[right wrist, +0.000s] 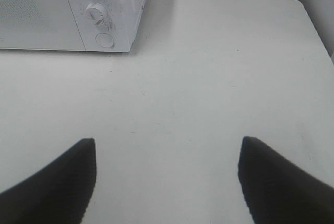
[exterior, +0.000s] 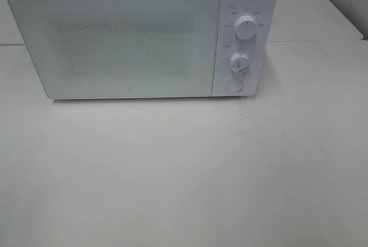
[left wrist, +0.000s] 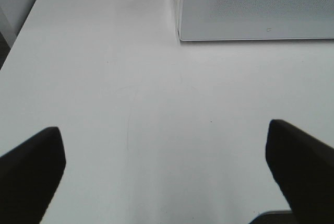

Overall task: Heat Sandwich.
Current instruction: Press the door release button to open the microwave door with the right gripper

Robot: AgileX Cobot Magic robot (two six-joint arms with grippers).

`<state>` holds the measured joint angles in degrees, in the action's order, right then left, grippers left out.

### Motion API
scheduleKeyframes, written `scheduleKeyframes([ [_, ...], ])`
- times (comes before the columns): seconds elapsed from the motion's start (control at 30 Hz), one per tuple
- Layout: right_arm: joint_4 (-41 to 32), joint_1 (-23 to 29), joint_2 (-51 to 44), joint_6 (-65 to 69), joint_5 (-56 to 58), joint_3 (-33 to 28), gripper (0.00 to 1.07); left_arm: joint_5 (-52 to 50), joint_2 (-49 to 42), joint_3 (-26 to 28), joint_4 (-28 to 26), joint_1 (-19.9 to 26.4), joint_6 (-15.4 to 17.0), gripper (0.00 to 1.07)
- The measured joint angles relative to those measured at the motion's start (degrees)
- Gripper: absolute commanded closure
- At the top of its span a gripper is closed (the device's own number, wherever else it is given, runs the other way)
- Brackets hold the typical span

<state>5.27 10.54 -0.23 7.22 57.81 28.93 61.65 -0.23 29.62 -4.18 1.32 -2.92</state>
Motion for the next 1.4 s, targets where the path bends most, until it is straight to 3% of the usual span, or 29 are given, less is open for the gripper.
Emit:
scheduleKeyframes([
  [0.3, 0.00, 0.00, 1.49, 0.00, -2.69, 0.69, 0.34, 0.00, 0.00, 0.00, 0.00, 0.00, 0.00, 0.07],
  [1.03, -1.55, 0.00, 34.43, 0.46, -38.33, 0.00, 0.34, 0.00, 0.00, 0.00, 0.00, 0.00, 0.00, 0.07],
  [1.4, -1.55, 0.00, 45.61, 0.46, -51.05, 0.00, 0.34, 0.00, 0.00, 0.00, 0.00, 0.00, 0.00, 0.07],
])
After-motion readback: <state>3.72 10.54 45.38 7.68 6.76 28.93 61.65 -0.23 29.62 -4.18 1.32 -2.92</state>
